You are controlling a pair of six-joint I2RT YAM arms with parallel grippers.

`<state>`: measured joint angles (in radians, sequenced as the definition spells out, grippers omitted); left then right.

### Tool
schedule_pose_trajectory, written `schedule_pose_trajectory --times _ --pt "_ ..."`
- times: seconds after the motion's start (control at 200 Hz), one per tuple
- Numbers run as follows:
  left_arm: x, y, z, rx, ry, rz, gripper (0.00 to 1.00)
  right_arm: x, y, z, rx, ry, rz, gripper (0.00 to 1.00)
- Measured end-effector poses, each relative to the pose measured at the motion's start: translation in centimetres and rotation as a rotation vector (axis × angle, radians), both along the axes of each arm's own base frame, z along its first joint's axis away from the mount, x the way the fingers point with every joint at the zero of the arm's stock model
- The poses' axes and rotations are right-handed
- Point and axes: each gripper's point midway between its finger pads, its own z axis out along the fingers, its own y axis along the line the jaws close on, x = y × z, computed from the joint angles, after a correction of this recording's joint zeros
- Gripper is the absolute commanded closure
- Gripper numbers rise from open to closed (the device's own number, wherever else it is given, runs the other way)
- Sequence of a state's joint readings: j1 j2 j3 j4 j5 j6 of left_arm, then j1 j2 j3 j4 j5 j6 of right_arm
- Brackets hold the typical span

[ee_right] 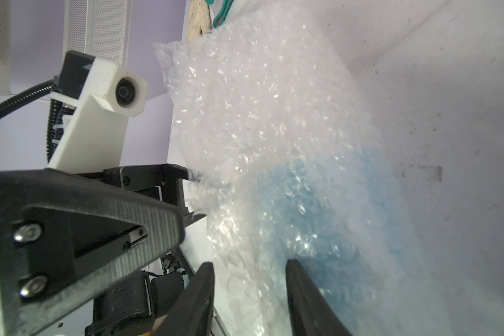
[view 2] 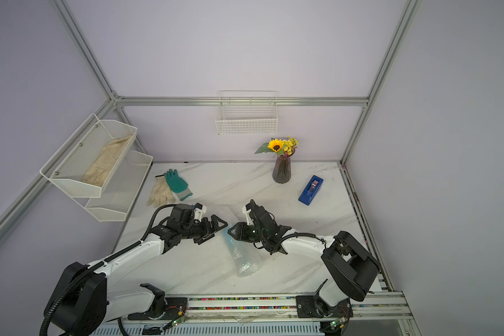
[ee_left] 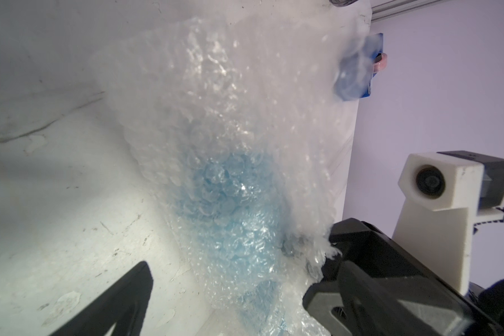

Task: Wrap wine glasses in bubble wrap
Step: Wrap the wine glass in bubble wrap.

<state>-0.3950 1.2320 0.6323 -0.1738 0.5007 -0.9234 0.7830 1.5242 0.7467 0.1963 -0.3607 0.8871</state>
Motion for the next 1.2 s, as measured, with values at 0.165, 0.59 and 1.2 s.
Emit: schedule_pose_trajectory --times 0.165,0.59,1.2 --pt "-3.0 0.6 0.3 -0.010 -0.040 -0.006 0.00 -0.1 0.0 0.0 0.006 0.004 0.000 0.54" --pt "-8.5 -4.0 -0.3 -0.064 -0.025 -0.090 0.00 0.1 0.1 -0.1 0.015 0.025 -0.024 0.54" --pt "-7.5 -6.7 -4.4 -0.036 0.059 -0.050 0.18 0.2 0.0 -0.1 0.021 0.045 -0.047 0.52"
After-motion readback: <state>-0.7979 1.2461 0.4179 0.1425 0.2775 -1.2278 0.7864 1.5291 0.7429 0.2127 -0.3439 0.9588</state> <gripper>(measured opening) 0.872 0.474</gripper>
